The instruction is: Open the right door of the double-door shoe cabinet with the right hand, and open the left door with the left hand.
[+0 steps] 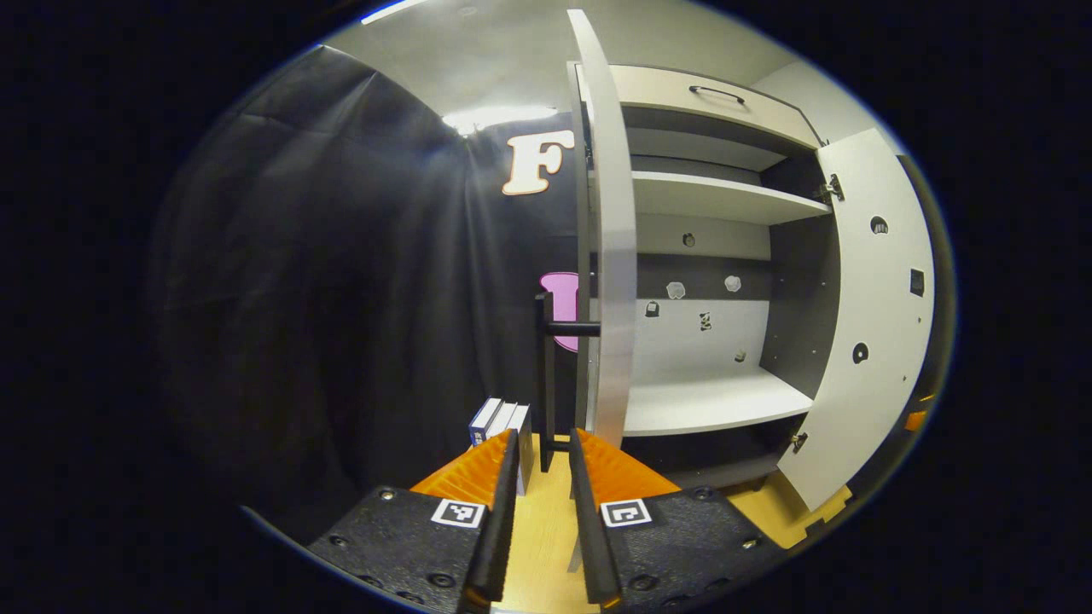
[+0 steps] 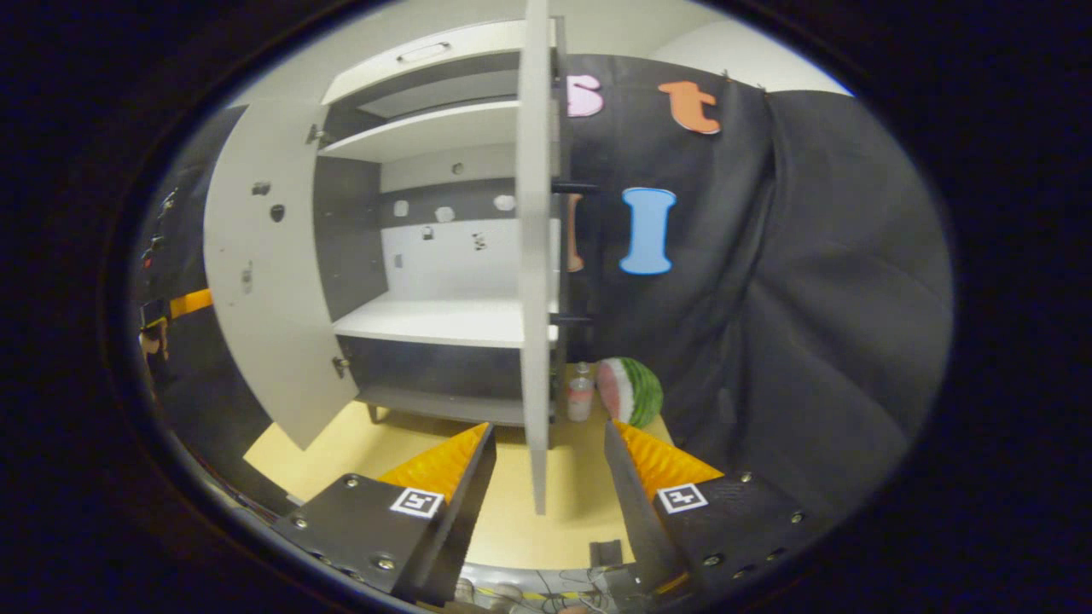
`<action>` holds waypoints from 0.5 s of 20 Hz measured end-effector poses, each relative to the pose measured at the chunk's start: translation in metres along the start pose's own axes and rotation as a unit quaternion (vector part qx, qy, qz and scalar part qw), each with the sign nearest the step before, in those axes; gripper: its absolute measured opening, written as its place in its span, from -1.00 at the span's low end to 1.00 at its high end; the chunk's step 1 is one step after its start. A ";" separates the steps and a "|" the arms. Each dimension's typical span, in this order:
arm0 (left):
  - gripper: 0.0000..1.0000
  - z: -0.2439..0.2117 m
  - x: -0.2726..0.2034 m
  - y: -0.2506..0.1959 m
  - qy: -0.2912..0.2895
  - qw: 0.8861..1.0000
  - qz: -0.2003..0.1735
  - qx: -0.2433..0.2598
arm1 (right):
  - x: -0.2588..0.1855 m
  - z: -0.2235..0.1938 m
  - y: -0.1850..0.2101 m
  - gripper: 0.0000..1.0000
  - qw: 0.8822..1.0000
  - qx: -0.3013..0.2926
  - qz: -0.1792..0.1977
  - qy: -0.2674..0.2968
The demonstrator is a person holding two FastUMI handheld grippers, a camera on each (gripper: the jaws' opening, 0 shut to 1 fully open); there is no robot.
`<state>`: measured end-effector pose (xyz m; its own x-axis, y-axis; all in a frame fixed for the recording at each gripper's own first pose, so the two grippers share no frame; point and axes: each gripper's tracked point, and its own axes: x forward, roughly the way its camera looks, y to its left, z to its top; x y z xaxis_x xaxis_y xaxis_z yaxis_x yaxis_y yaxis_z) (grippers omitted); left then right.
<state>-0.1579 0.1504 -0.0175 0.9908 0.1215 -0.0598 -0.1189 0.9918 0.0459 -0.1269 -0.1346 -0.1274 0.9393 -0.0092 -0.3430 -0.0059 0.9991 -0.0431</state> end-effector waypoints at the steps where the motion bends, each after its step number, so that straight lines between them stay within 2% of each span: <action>1: -0.22 -0.002 -0.005 -0.005 0.006 1.000 -0.005 -0.010 | 0.000 0.004 0.012 0.53 1.000 -0.008 0.020 -0.001; 2: -0.06 -0.003 -0.012 -0.017 0.011 0.999 -0.016 -0.026 | -0.001 0.007 0.026 0.53 0.999 -0.017 0.037 -0.003; 4: 0.04 -0.005 -0.022 -0.032 0.018 0.998 -0.032 -0.056 | -0.002 0.014 0.050 0.53 0.997 -0.037 0.063 -0.004; 5: 0.01 -0.004 -0.028 -0.039 0.019 0.997 -0.039 -0.065 | 0.000 0.017 0.061 0.53 0.996 -0.046 0.072 -0.005; 6: 0.16 -0.002 -0.032 -0.045 0.019 0.996 -0.045 -0.068 | 0.002 0.019 0.070 0.53 0.995 -0.052 0.081 -0.008; 7: 0.05 0.000 -0.035 -0.052 0.018 0.996 -0.052 -0.066 | 0.002 0.024 0.079 0.53 0.994 -0.054 0.090 -0.012; 8: 0.23 0.004 -0.036 -0.061 0.014 0.996 -0.059 -0.061 | 0.002 0.032 0.087 0.53 0.994 -0.053 0.096 -0.018; 10: 0.31 0.014 -0.035 -0.076 0.004 0.997 -0.066 -0.051 | 0.007 0.047 0.102 0.53 0.993 -0.042 0.106 -0.034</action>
<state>-0.1823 0.0699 -0.0044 0.9977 -0.0099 -0.0668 0.0057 0.9980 -0.0635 -0.1051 -0.0306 -0.0898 0.9348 0.2062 -0.2892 -0.2314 0.9713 -0.0555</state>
